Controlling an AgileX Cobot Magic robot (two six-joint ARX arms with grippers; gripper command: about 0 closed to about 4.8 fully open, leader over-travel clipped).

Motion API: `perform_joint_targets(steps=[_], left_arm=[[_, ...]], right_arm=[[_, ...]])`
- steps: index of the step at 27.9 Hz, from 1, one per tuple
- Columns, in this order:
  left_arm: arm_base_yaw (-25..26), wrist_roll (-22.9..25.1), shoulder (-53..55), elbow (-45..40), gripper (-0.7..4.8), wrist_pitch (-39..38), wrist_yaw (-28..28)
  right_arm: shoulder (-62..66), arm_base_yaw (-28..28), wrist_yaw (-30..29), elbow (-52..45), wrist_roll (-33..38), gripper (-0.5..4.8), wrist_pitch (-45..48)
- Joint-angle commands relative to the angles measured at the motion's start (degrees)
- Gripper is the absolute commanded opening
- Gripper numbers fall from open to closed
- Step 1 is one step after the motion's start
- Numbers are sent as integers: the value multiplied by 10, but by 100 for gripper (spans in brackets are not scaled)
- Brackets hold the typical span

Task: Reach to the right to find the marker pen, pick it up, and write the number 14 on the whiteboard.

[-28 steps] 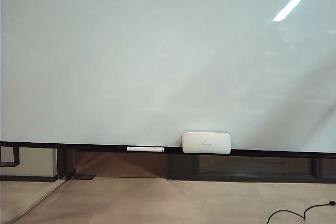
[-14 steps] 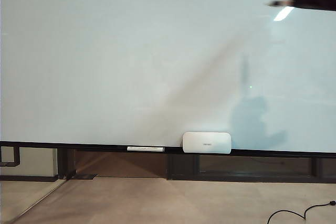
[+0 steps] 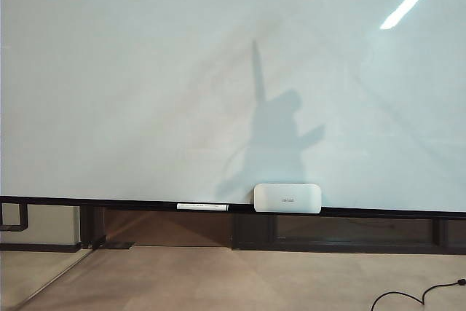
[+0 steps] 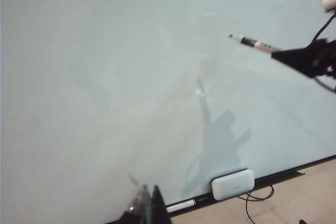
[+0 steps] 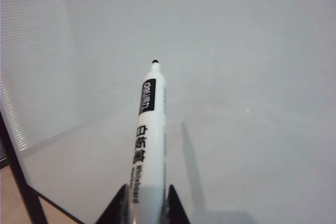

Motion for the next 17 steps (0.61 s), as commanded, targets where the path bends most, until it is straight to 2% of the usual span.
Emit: perform_joint_targets(steps=[1, 4, 8, 13, 17], left_arm=[[-1, 6, 0, 3, -6, 8, -2], [-1, 16, 0, 5, -6, 8, 1], [-1, 22, 1, 10, -6, 7, 44], [-1, 28, 1, 11, -6, 7, 44], [-1, 28, 1, 12, -6, 14, 44]], right_arm=[[28, 9, 9, 39, 0, -1, 1], [49, 15, 9, 66, 0, -1, -6], [61, 24, 37, 96, -10, -1, -24], [66, 32, 85, 115, -43, -1, -24], [84, 33, 90, 145, -45, -1, -30]])
